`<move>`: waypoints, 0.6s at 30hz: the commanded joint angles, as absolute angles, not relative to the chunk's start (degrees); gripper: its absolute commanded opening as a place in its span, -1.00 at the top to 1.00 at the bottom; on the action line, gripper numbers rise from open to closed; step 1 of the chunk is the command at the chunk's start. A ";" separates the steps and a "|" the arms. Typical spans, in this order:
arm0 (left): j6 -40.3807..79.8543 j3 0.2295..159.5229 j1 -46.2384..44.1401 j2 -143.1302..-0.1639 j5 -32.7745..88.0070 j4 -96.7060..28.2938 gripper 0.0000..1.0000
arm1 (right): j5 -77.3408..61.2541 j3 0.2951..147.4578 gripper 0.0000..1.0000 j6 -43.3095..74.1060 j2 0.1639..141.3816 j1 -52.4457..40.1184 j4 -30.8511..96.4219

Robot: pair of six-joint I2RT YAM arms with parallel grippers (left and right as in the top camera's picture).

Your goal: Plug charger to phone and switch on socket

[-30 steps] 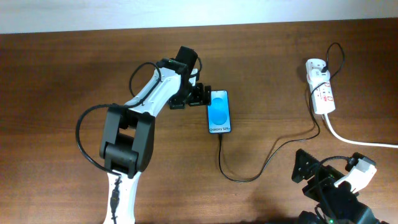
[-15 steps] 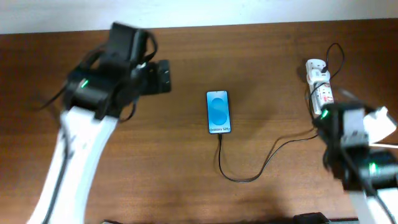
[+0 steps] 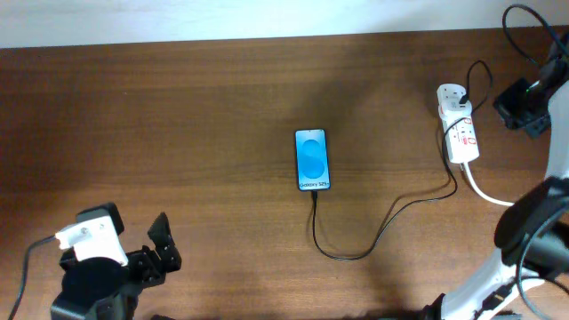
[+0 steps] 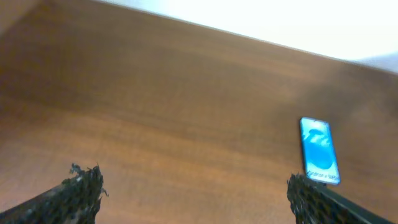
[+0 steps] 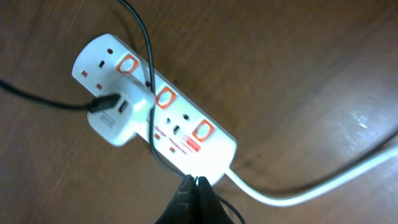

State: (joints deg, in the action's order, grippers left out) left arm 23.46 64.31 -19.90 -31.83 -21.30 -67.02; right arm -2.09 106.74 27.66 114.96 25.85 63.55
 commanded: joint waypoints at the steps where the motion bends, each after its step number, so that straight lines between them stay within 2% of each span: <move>1: 23.97 63.57 -19.86 -31.79 -22.31 -70.72 -0.99 | -6.92 109.03 0.92 26.83 120.20 25.78 61.65; 5: 23.97 63.57 -19.64 -31.66 -22.31 -77.89 -0.99 | -8.01 109.03 0.92 27.42 124.16 23.92 57.65; 7: 23.97 63.57 -16.80 -31.09 -22.28 -81.03 -0.99 | -7.75 109.03 0.92 27.44 125.80 22.33 54.85; 10: 23.97 63.57 -12.43 -26.89 -22.31 -81.08 -0.99 | -5.63 109.01 0.92 29.43 126.82 21.82 54.37; 18: 23.97 63.57 -8.54 -11.29 -22.28 -81.10 -0.99 | -3.20 108.97 0.92 29.39 126.87 21.93 54.50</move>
